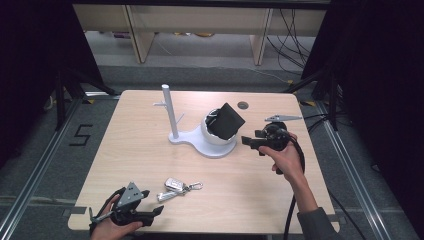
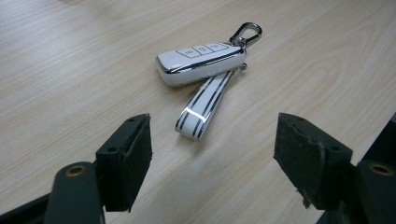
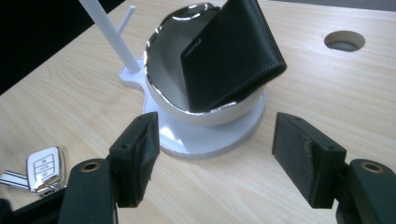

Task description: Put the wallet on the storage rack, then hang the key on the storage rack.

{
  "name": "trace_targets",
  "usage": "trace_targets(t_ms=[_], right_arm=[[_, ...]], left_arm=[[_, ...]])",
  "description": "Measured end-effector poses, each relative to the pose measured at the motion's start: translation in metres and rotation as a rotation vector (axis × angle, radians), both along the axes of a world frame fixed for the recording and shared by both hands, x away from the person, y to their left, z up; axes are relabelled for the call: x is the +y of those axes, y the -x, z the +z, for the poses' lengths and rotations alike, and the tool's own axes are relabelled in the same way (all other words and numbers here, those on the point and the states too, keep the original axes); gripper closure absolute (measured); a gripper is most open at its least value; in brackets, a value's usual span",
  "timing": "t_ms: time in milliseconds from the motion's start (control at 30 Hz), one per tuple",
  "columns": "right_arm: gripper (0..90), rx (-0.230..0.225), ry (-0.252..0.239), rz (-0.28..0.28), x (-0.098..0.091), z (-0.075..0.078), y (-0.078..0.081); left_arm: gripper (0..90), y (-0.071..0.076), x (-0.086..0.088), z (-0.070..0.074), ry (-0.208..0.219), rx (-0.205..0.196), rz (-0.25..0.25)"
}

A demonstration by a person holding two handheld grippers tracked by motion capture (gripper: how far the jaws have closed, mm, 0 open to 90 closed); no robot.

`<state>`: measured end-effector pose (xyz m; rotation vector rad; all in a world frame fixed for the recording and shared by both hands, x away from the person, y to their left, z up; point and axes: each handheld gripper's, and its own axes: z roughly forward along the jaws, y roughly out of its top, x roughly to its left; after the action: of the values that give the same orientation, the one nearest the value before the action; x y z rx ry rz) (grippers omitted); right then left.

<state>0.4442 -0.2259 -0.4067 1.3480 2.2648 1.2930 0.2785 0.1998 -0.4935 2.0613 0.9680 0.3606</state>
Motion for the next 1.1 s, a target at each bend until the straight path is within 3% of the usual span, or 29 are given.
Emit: trace_targets(t_ms=[200, 267, 433, 467, 500, 533, 600, 633, 800, 967, 1000, 1100], right_arm=[[30.2, 0.038, 0.019, 0.011, 0.0, -0.02, 0.012], [29.2, 0.058, 0.007, -0.01, 0.002, -0.026, 0.018], [25.3, 0.042, 0.071, 0.008, 0.005, -0.037, 0.03], [24.7, 0.063, 0.063, -0.006, 0.007, -0.038, 0.035], [24.9, 0.03, 0.064, 0.01, 0.006, -0.042, 0.037], [24.7, 0.025, 0.078, 0.008, 0.006, -0.044, 0.04], [24.3, 0.053, 0.074, 0.002, 0.009, -0.048, 0.048], [24.0, 0.045, 0.071, 0.017, 0.01, -0.051, 0.051], [24.2, 0.018, 0.128, 0.048, 0.014, -0.061, 0.065], [24.6, 0.055, 0.147, 0.068, 0.02, -0.072, 0.08], [24.7, 0.044, 0.149, 0.073, 0.02, -0.075, 0.082], [24.7, 0.066, 0.167, 0.095, 0.019, -0.078, 0.092]], left_arm=[[26.4, -0.001, 0.0, 0.0, 0.0, -0.003, -0.003], [26.2, -0.001, 0.001, 0.001, -0.012, -0.003, -0.005], [25.0, -0.002, 0.001, 0.0, 0.004, 0.004, 0.018], [24.7, -0.002, 0.002, 0.001, -0.002, 0.005, 0.019], [24.3, -0.003, 0.003, 0.001, -0.008, 0.002, 0.016], [24.2, -0.003, 0.003, 0.001, 0.004, 0.007, 0.025], [23.8, -0.003, 0.005, 0.001, 0.011, 0.006, 0.034], [23.6, -0.004, 0.007, 0.001, -0.008, 0.006, 0.035], [22.7, -0.004, 0.011, 0.002, -0.006, 0.012, 0.048], [22.5, -0.002, 0.011, 0.002, -0.008, 0.011, 0.04], [22.5, -0.002, 0.009, 0.002, 0.016, 0.009, 0.054], [22.5, -0.002, 0.01, 0.003, -0.014, 0.01, 0.029]])
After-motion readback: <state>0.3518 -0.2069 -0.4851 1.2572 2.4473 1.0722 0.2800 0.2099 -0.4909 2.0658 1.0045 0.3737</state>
